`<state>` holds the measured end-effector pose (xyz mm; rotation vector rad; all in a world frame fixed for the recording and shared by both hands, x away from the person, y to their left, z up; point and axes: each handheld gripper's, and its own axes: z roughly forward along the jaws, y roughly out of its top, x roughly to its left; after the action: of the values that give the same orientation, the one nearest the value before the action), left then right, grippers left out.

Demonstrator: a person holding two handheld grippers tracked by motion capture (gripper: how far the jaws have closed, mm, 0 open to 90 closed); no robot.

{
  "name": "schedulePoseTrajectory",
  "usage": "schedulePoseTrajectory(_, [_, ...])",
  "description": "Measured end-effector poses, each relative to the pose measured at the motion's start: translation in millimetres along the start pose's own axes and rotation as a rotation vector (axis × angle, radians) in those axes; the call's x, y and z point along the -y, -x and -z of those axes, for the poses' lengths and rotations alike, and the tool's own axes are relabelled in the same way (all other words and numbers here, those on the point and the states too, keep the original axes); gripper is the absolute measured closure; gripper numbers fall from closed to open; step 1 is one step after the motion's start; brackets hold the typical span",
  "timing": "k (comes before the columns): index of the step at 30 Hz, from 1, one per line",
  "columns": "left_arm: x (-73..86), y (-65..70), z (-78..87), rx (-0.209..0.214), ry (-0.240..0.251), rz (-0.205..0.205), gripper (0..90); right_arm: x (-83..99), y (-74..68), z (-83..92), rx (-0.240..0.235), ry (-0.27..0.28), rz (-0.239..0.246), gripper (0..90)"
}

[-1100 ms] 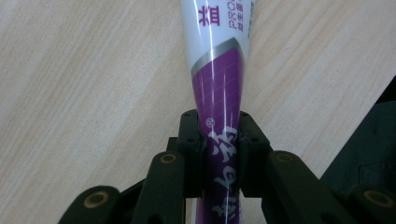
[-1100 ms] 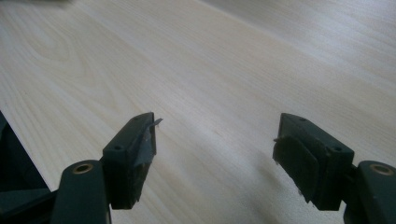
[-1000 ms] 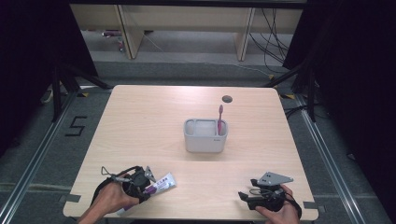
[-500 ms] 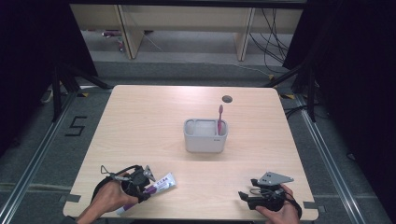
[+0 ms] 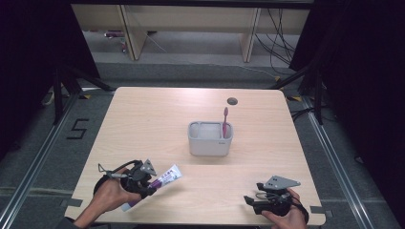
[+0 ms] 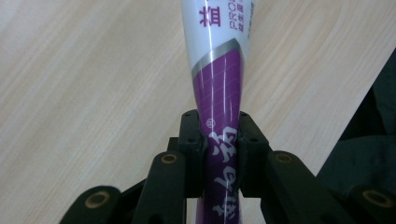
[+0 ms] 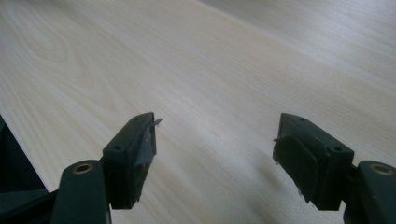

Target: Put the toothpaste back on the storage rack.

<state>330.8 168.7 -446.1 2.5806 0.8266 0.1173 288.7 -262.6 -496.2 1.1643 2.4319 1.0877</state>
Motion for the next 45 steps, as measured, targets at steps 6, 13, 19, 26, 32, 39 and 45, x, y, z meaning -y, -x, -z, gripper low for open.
schedulePoseTrajectory(6, [-6.2,-7.0,11.8,-0.017,0.084,0.000,75.5,0.1,0.2,-0.1,0.002,0.000,0.001,29.5])
schedulePoseTrajectory(13, [-16.4,-13.4,23.6,-0.033,0.210,0.036,75.6,0.0,-0.1,0.1,0.000,-0.003,-0.006,29.5])
schedulePoseTrajectory(19, [-26.6,-16.2,30.8,-0.042,0.308,0.067,75.6,0.0,0.6,-0.1,0.003,-0.001,0.001,29.6])
schedulePoseTrajectory(26, [-39.4,-20.4,34.4,-0.043,0.418,0.104,75.7,0.3,0.8,0.2,0.002,0.005,0.004,29.6])
schedulePoseTrajectory(32, [-52.3,-21.1,38.9,-0.054,0.563,0.126,75.7,0.3,0.7,0.7,-0.001,-0.008,-0.007,29.6])
schedulePoseTrajectory(39, [-69.2,-21.3,39.3,-0.056,0.631,0.139,75.6,0.3,3.1,-0.1,0.003,0.007,0.021,29.5])
schedulePoseTrajectory(45, [-83.7,-24.8,31.2,-0.042,0.664,0.146,75.6,0.7,2.5,-0.2,0.002,0.005,0.014,29.6])
